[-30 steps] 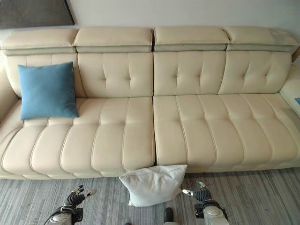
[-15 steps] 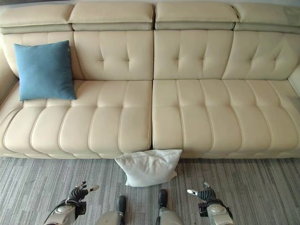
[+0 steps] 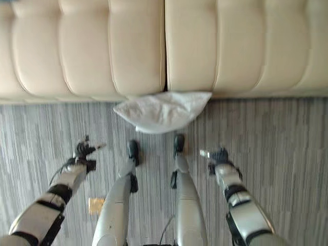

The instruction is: Pick up all the scattered cushions and arrange them neatly on the sofa.

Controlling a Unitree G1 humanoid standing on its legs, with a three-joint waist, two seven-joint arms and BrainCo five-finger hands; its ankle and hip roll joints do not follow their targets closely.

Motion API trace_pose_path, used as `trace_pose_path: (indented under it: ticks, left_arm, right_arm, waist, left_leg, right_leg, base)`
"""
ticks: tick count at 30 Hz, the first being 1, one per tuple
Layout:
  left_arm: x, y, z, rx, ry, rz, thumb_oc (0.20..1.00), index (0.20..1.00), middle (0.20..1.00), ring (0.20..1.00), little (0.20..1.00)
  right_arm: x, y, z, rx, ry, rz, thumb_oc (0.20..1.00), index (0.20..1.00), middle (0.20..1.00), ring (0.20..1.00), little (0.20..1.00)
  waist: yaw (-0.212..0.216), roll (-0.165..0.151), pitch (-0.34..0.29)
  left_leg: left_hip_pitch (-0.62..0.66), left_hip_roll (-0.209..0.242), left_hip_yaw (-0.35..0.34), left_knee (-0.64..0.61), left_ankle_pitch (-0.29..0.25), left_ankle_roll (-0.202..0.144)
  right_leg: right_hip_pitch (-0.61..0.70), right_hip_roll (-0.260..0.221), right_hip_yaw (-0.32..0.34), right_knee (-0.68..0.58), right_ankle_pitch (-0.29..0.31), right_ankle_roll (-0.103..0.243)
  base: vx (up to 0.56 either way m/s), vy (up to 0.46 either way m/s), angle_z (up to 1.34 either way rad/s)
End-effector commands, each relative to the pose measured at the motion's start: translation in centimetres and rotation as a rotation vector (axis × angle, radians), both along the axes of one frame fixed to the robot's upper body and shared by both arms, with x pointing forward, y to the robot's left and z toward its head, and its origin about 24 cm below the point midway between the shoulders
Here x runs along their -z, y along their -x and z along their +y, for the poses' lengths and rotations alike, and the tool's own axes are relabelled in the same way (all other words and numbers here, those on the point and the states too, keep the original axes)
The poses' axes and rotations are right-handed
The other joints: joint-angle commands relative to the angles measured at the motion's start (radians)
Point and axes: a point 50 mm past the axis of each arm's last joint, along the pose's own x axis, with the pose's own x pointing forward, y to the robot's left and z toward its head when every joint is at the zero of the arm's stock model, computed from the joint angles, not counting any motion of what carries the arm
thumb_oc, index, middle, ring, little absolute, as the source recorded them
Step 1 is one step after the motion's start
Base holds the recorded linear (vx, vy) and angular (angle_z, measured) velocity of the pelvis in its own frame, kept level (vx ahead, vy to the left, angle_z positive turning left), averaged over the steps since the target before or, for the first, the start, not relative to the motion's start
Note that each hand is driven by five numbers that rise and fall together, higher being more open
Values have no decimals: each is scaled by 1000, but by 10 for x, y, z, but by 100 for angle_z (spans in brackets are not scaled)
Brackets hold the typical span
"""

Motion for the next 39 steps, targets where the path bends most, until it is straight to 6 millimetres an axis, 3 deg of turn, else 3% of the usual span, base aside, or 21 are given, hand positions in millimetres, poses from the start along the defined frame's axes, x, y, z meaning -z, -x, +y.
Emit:
trace_pose_path:
  ticks: [1, 4, 8, 10, 11, 13, 14, 15, 16, 17, 19, 22, 23, 24, 27, 33, 34, 35, 39]
  left_arm:
    - [-8, 2, 0, -52, 46, -102, 1000, 1000, 1000, 1000, 1000]
    - [-58, -19, -40, 63, 62, -299, 1000, 1000, 1000, 1000, 1000]
    - [-106, -24, -100, 244, 56, -494, 1000, 1000, 1000, 1000, 1000]
    - [-125, -22, -127, 320, 39, -576, 1000, 1000, 1000, 1000, 1000]
    - [-145, -14, -149, 382, 56, -671, 1000, 1000, 1000, 1000, 1000]
    - [-158, -8, -160, 417, 55, -739, 1000, 1000, 1000, 1000, 1000]
    - [-174, 3, -169, 454, 73, -831, 1000, 1000, 1000, 1000, 1000]
    - [-182, 10, -170, 456, 98, -889, 395, 395, 395, 395, 395]
    - [-185, 13, -170, 447, 106, -913, 200, 200, 200, 200, 200]
    - [-187, 15, -170, 440, 125, -932, 200, 200, 200, 200, 200]
    - [-188, 18, -172, 437, 161, -951, 200, 200, 200, 200, 200]
    - [-182, 21, -181, 439, 270, -932, 200, 200, 200, 200, 200]
    - [-180, 21, -183, 442, 299, -923, 200, 200, 200, 200, 200]
    - [-178, 22, -185, 448, 309, -916, 200, 200, 200, 200, 200]
    - [-174, 25, -190, 476, 355, -900, 200, 200, 200, 200, 200]
    - [-165, 29, -182, 491, 309, -887, 200, 200, 200, 200, 200]
    - [-162, 32, -174, 483, 286, -891, 200, 200, 200, 200, 200]
    - [-162, 32, -174, 483, 286, -890, 200, 200, 200, 200, 200]
    - [-143, 42, -153, 465, 264, -866, 200, 200, 200, 200, 200]
  right_arm:
    - [1, 9, 1, 27, 31, -86, 1000, 1000, 1000, 1000, 1000]
    - [-60, -9, 32, -48, 51, -327, 1000, 1000, 1000, 1000, 1000]
    - [-112, -9, 76, -172, -13, -574, 1000, 1000, 1000, 1000, 1000]
    - [-132, -4, 99, -249, -78, -680, 1000, 1000, 1000, 1000, 1000]
    - [-149, 3, 120, -328, -160, -767, 1000, 1000, 1000, 1000, 1000]
    - [-156, 7, 130, -381, -190, -811, 1000, 1000, 1000, 1000, 1000]
    - [-164, 14, 139, -437, -206, -861, 947, 947, 947, 947, 947]
    - [-167, 19, 142, -458, -208, -896, 200, 200, 200, 200, 200]
    - [-170, 22, 144, -476, -212, -918, 200, 200, 200, 200, 200]
    - [-173, 24, 145, -485, -209, -935, 200, 200, 200, 200, 200]
    - [-172, 26, 146, -495, -222, -943, 200, 200, 200, 200, 200]
    - [-170, 29, 149, -505, -272, -949, 200, 200, 200, 200, 200]
    - [-168, 29, 148, -501, -288, -945, 200, 200, 200, 200, 200]
    - [-166, 29, 148, -505, -299, -941, 200, 200, 200, 200, 200]
    - [-159, 31, 144, -499, -379, -933, 200, 200, 200, 200, 200]
    - [-146, 40, 139, -523, -436, -919, 200, 200, 200, 200, 200]
    - [-138, 46, 136, -532, -437, -913, 200, 200, 200, 200, 200]
    - [-138, 46, 136, -532, -437, -913, 200, 200, 200, 200, 200]
    - [-112, 60, 126, -544, -404, -849, 200, 200, 200, 200, 200]
  waist:
    - [-7, 9, -110]
    - [-14, 8, -101]
    - [-16, 8, -99]
    - [-18, 8, -105]
    - [-18, 9, -110]
    - [-17, 12, -120]
    - [-14, 15, -130]
    - [-11, 18, -145]
    - [-10, 19, -157]
    - [-10, 17, -159]
    - [-8, 20, -183]
    - [-7, 17, -212]
    - [-6, 18, -227]
    - [-7, 17, -226]
    - [-2, 17, -249]
    - [3, 18, -259]
    - [5, 17, -258]
    - [5, 17, -257]
    - [9, 11, -262]
  left_leg:
    - [-66, 32, -71, 88, -131, -15]
    - [-188, 29, -87, 134, -148, -8]
    - [-291, 14, -99, 177, -161, -3]
    - [-323, 8, -103, 185, -163, 0]
    - [-355, 6, -105, 194, -163, 1]
    - [-372, 4, -108, 191, -163, 2]
    - [-387, -1, -111, 189, -164, 3]
    - [-402, -2, -114, 186, -161, 3]
    - [-409, -2, -116, 179, -156, 4]
    - [-424, -5, -112, 175, -127, 9]
    - [-416, -6, -119, 166, -154, 5]
    - [-426, -10, -121, 150, -119, 10]
    - [-406, -9, -125, 139, -144, 4]
    - [-414, -12, -122, 132, -113, 9]
    - [-358, -16, -120, 79, -99, 3]
    - [-190, -23, -114, -16, -70, -13]
    - [-93, -29, -116, -63, -57, -23]
    - [-90, -28, -116, -64, -56, -23]
    - [138, -28, -114, -135, -46, -29]
  right_leg:
    - [-33, -18, 28, 171, -278, 53]
    - [-153, -24, 30, 217, -286, 60]
    - [-259, -25, 26, 264, -297, 67]
    - [-296, -20, 24, 275, -299, 69]
    - [-330, -19, 24, 290, -298, 70]
    - [-348, -17, 24, 289, -298, 71]
    - [-365, -15, 22, 290, -297, 71]
    - [-379, -13, 22, 289, -296, 71]
    - [-388, -12, 21, 286, -292, 70]
    - [-401, -15, 16, 280, -263, 64]
    - [-395, -11, 21, 280, -289, 70]
    - [-398, -16, 13, 264, -259, 64]
    - [-381, -14, 15, 263, -285, 70]
    - [-387, -17, 10, 253, -257, 64]
    - [-334, -19, 10, 216, -250, 66]
    - [-186, -27, 2, 148, -236, 72]
    - [-98, -27, -6, 110, -230, 75]
    - [-96, -27, -6, 109, -230, 75]
    - [130, -34, -22, 20, -219, 77]
  base:
    - [-5, -31, 1]
    - [11, -13, 1]
    - [38, -25, 5]
    - [27, -22, 5]
    - [23, -12, 4]
    - [18, 0, 5]
    - [14, 13, 3]
    - [0, 0, 0]
    - [-46, 19, 1]
    - [-50, 26, 4]
    - [28, 12, 4]
    - [-17, 6, 0]
    - [0, 0, 0]
    - [0, 0, 0]
    - [-29, 23, 1]
    - [-19, 19, 3]
    - [-12, 16, 5]
    - [-3, 26, 4]
    - [20, 8, 0]
